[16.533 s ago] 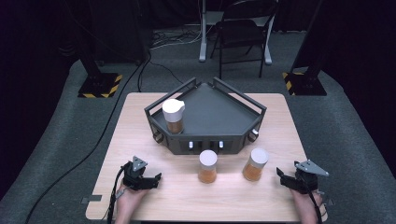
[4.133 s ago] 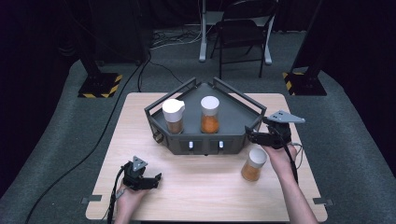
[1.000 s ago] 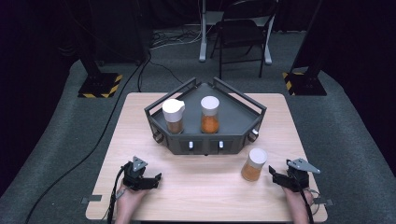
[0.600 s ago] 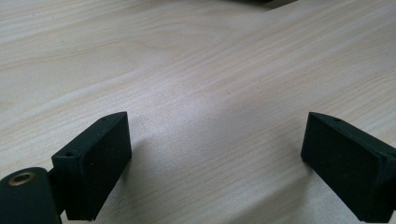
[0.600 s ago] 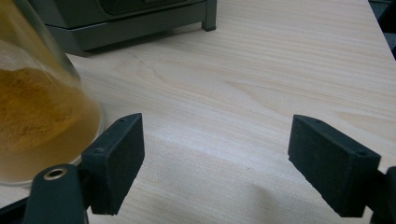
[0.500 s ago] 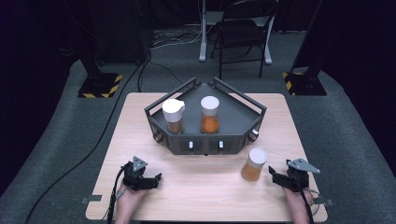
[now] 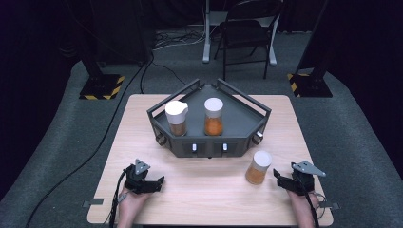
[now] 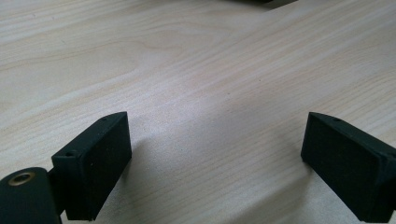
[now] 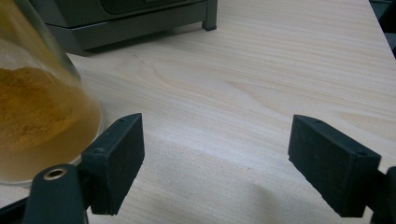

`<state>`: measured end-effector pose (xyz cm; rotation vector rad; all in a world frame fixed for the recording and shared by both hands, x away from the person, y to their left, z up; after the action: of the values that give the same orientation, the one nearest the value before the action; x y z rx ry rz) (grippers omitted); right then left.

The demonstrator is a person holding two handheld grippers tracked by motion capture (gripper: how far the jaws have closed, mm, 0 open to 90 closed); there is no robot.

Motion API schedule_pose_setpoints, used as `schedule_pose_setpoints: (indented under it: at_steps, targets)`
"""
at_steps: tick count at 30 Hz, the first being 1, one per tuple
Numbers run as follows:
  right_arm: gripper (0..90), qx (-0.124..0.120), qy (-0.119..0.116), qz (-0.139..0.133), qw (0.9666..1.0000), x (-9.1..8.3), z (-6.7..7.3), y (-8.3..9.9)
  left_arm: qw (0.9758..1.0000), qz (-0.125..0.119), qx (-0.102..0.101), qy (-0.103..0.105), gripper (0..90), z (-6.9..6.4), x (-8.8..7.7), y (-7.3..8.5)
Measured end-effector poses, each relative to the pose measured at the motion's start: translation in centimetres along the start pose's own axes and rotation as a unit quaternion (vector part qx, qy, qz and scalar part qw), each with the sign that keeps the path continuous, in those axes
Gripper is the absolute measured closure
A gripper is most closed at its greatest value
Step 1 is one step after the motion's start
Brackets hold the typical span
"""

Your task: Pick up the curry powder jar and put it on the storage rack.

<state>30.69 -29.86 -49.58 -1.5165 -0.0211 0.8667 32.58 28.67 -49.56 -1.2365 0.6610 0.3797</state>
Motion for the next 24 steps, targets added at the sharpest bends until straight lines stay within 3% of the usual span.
schedule_pose_setpoints:
  at_steps: [24]
  targets:
    - [18.0,-0.002,0.000,0.002,1.0000,0.03,0.04,-0.02,1.0000,0.000,0.000,0.000,8.5,0.00,0.00,0.00]
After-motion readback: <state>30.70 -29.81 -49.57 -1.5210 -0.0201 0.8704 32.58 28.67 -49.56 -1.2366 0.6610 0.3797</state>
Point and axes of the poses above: each handheld gripper's, and its own axes: x roughly forward along the jaws, y roughly out of its underside, z roughly to its left, the point moved 8 cm from there along x, roughly forward along the jaws, and after that the axes turned 15 degrees about -y, right-handed, at the moved point
